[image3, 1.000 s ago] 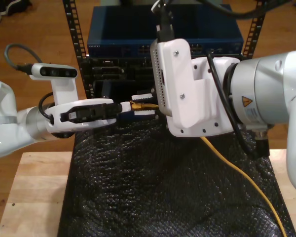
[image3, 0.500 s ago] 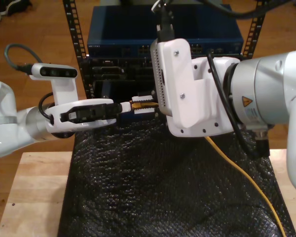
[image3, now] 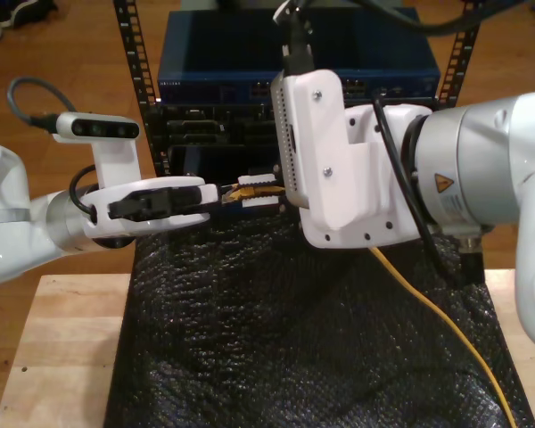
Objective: Grab the cable and plug it in
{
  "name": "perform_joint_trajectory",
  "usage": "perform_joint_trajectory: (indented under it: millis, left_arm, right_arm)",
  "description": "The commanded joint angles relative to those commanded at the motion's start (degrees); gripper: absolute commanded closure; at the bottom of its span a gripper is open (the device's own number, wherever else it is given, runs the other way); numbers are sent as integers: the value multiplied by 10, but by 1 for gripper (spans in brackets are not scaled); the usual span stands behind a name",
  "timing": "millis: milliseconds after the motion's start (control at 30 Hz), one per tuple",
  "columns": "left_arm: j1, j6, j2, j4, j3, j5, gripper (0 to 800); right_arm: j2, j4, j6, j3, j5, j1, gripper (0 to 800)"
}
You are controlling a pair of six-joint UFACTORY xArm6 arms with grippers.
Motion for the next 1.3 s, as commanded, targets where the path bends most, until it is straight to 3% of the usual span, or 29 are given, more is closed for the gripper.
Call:
perform_joint_trajectory:
  millis: [100,333,733,933,1300]
  left_arm:
    - [0,0,-1,0,0,-1,115]
    - [3,0,-5,0,-4,-24,16]
    - [8,3,-36,10,-29,-98,7]
    - [23,4,-49,92,-58,-169,2]
    - [24,5,-66,189,-79,-234,2]
  right_arm:
    - [5,1,3,-8,0,-2,800]
    - [25,-1,46,-24,0,-11,800]
    - [55,-2,99,-55,5,-66,800]
    - [74,-1,105,-55,14,-105,800]
    - [101,-2,130,-62,91,-185,800]
